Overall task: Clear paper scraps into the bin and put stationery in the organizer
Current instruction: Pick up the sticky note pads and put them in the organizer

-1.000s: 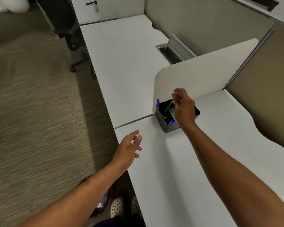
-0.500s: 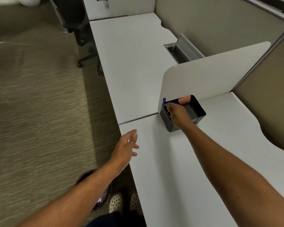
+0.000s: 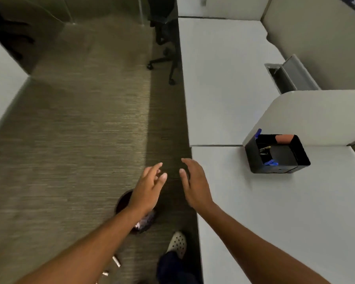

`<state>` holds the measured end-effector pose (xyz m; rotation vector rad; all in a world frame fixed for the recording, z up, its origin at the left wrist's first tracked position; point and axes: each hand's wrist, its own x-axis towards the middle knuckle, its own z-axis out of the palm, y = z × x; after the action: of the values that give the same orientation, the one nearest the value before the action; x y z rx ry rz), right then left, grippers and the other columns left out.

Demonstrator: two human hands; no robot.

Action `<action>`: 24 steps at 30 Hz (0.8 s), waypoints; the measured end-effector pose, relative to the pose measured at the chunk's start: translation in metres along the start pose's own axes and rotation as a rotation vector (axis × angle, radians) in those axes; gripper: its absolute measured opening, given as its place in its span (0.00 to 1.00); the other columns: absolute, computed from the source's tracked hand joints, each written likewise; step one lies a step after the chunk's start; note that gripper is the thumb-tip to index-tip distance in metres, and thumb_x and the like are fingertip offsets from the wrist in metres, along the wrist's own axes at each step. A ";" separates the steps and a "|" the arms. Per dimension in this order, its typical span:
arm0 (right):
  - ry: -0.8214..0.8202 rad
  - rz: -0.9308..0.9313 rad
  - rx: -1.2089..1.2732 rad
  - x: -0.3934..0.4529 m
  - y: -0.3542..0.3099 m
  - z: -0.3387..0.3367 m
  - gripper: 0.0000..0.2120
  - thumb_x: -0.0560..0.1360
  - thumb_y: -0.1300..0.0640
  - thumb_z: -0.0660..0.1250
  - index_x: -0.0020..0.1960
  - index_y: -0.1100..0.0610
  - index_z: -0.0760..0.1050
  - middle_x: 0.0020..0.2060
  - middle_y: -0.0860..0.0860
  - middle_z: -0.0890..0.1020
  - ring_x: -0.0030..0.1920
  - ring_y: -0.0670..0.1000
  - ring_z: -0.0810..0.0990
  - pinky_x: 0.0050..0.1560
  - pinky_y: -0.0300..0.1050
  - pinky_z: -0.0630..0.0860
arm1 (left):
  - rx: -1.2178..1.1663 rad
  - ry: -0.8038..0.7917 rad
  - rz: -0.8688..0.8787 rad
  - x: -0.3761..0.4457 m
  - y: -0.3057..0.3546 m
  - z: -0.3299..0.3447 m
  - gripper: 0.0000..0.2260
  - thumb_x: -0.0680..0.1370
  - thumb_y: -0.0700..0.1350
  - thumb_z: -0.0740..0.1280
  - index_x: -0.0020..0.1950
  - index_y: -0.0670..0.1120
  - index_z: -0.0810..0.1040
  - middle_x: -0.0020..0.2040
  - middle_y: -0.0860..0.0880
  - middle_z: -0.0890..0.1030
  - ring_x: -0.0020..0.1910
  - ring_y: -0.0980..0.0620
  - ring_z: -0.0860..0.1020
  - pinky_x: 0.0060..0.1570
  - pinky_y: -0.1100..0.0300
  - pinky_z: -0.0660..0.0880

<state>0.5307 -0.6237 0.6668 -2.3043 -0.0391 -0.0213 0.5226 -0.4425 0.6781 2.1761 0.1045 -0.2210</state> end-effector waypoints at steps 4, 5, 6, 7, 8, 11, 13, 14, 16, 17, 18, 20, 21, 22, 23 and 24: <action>-0.181 -0.204 -0.107 -0.016 -0.050 0.067 0.23 0.85 0.50 0.61 0.79 0.52 0.65 0.76 0.50 0.69 0.78 0.47 0.64 0.77 0.39 0.59 | 0.202 0.138 -0.007 -0.034 -0.065 -0.056 0.25 0.85 0.54 0.61 0.81 0.49 0.66 0.76 0.46 0.69 0.75 0.47 0.69 0.74 0.50 0.68; -0.214 -0.248 -0.132 -0.020 -0.065 0.083 0.24 0.85 0.51 0.62 0.79 0.53 0.64 0.77 0.51 0.68 0.79 0.49 0.63 0.79 0.43 0.59 | 0.219 0.183 -0.019 -0.044 -0.080 -0.070 0.25 0.85 0.53 0.62 0.80 0.48 0.66 0.75 0.44 0.70 0.75 0.46 0.69 0.73 0.50 0.68; -0.242 -0.289 -0.160 -0.024 -0.081 0.099 0.25 0.84 0.52 0.63 0.79 0.55 0.64 0.77 0.52 0.67 0.79 0.50 0.62 0.81 0.46 0.59 | 0.226 0.228 -0.027 -0.057 -0.095 -0.084 0.25 0.84 0.51 0.63 0.80 0.46 0.67 0.74 0.43 0.71 0.74 0.44 0.70 0.73 0.49 0.69; -0.258 -0.323 -0.191 -0.026 -0.095 0.112 0.25 0.84 0.53 0.63 0.79 0.57 0.64 0.77 0.54 0.67 0.79 0.52 0.62 0.82 0.48 0.59 | 0.234 0.268 -0.029 -0.067 -0.107 -0.095 0.25 0.84 0.51 0.64 0.80 0.45 0.67 0.74 0.42 0.71 0.74 0.43 0.70 0.74 0.48 0.69; -0.277 -0.362 -0.222 -0.033 -0.112 0.127 0.25 0.84 0.54 0.63 0.79 0.59 0.64 0.78 0.55 0.67 0.79 0.54 0.62 0.82 0.51 0.59 | 0.239 0.307 -0.040 -0.082 -0.121 -0.109 0.26 0.84 0.50 0.64 0.80 0.44 0.67 0.74 0.41 0.71 0.74 0.42 0.70 0.74 0.46 0.69; -0.335 -0.473 -0.280 -0.062 -0.158 0.167 0.25 0.84 0.54 0.63 0.78 0.61 0.65 0.77 0.59 0.68 0.78 0.58 0.63 0.81 0.55 0.61 | 0.257 0.411 -0.085 -0.133 -0.154 -0.149 0.27 0.83 0.49 0.66 0.79 0.41 0.67 0.75 0.38 0.70 0.75 0.39 0.69 0.75 0.45 0.68; -0.377 -0.549 -0.307 -0.090 -0.184 0.195 0.24 0.84 0.54 0.63 0.77 0.62 0.65 0.76 0.60 0.69 0.77 0.60 0.65 0.80 0.58 0.63 | 0.277 0.459 -0.121 -0.174 -0.176 -0.175 0.27 0.83 0.50 0.66 0.79 0.39 0.67 0.76 0.37 0.70 0.76 0.37 0.68 0.76 0.46 0.66; -0.398 -0.580 -0.314 -0.105 -0.195 0.209 0.24 0.84 0.54 0.63 0.77 0.62 0.66 0.76 0.61 0.69 0.77 0.61 0.65 0.79 0.59 0.63 | 0.285 0.478 -0.139 -0.196 -0.188 -0.186 0.28 0.83 0.51 0.66 0.80 0.40 0.66 0.77 0.38 0.69 0.77 0.38 0.66 0.77 0.46 0.65; -0.439 -0.623 -0.302 -0.137 -0.217 0.237 0.24 0.85 0.53 0.63 0.77 0.62 0.66 0.76 0.61 0.69 0.77 0.61 0.65 0.79 0.59 0.64 | 0.301 0.505 -0.174 -0.239 -0.211 -0.207 0.29 0.84 0.54 0.63 0.81 0.43 0.64 0.79 0.41 0.66 0.79 0.40 0.63 0.78 0.47 0.64; -0.454 -0.635 -0.296 -0.151 -0.226 0.248 0.24 0.85 0.53 0.62 0.77 0.63 0.66 0.76 0.61 0.69 0.77 0.61 0.65 0.78 0.59 0.64 | 0.320 0.514 -0.179 -0.256 -0.222 -0.215 0.29 0.84 0.55 0.63 0.81 0.43 0.63 0.79 0.42 0.66 0.80 0.41 0.62 0.78 0.46 0.64; -0.472 -0.644 -0.293 -0.165 -0.236 0.261 0.24 0.85 0.53 0.62 0.77 0.63 0.66 0.77 0.61 0.68 0.77 0.61 0.65 0.78 0.60 0.64 | 0.344 0.526 -0.185 -0.274 -0.233 -0.223 0.29 0.84 0.55 0.63 0.82 0.44 0.63 0.79 0.42 0.66 0.81 0.42 0.61 0.78 0.44 0.64; -0.519 -0.647 -0.302 -0.188 -0.251 0.282 0.25 0.85 0.52 0.62 0.78 0.61 0.64 0.78 0.59 0.67 0.79 0.61 0.63 0.78 0.60 0.62 | 0.382 0.550 -0.215 -0.303 -0.254 -0.237 0.29 0.84 0.54 0.63 0.82 0.43 0.63 0.80 0.43 0.66 0.81 0.41 0.60 0.77 0.42 0.63; -0.546 -0.658 -0.317 -0.198 -0.256 0.291 0.25 0.85 0.52 0.61 0.79 0.60 0.64 0.79 0.59 0.66 0.80 0.61 0.62 0.79 0.60 0.61 | 0.390 0.558 -0.243 -0.314 -0.263 -0.242 0.29 0.84 0.54 0.63 0.82 0.43 0.63 0.80 0.43 0.65 0.82 0.41 0.60 0.77 0.41 0.62; -0.573 -0.673 -0.335 -0.205 -0.260 0.300 0.26 0.85 0.51 0.60 0.79 0.60 0.63 0.79 0.59 0.65 0.80 0.61 0.61 0.79 0.60 0.60 | 0.393 0.563 -0.273 -0.323 -0.271 -0.246 0.29 0.84 0.55 0.63 0.82 0.44 0.62 0.81 0.43 0.64 0.82 0.41 0.59 0.77 0.41 0.62; -0.596 -0.685 -0.352 -0.210 -0.263 0.308 0.26 0.85 0.51 0.60 0.80 0.60 0.62 0.79 0.58 0.64 0.81 0.61 0.60 0.79 0.61 0.59 | 0.393 0.565 -0.300 -0.330 -0.278 -0.248 0.29 0.84 0.55 0.62 0.82 0.44 0.61 0.81 0.43 0.63 0.82 0.41 0.58 0.78 0.40 0.61; -0.613 -0.691 -0.363 -0.213 -0.265 0.315 0.27 0.85 0.50 0.60 0.80 0.60 0.62 0.80 0.58 0.64 0.81 0.61 0.59 0.80 0.62 0.59 | 0.391 0.566 -0.323 -0.335 -0.284 -0.250 0.29 0.84 0.56 0.61 0.82 0.44 0.61 0.82 0.44 0.63 0.83 0.42 0.57 0.78 0.40 0.60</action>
<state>0.3094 -0.2166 0.6467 -2.4480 -1.2207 0.3486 0.1795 -0.0717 0.6577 2.5455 0.7916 0.2209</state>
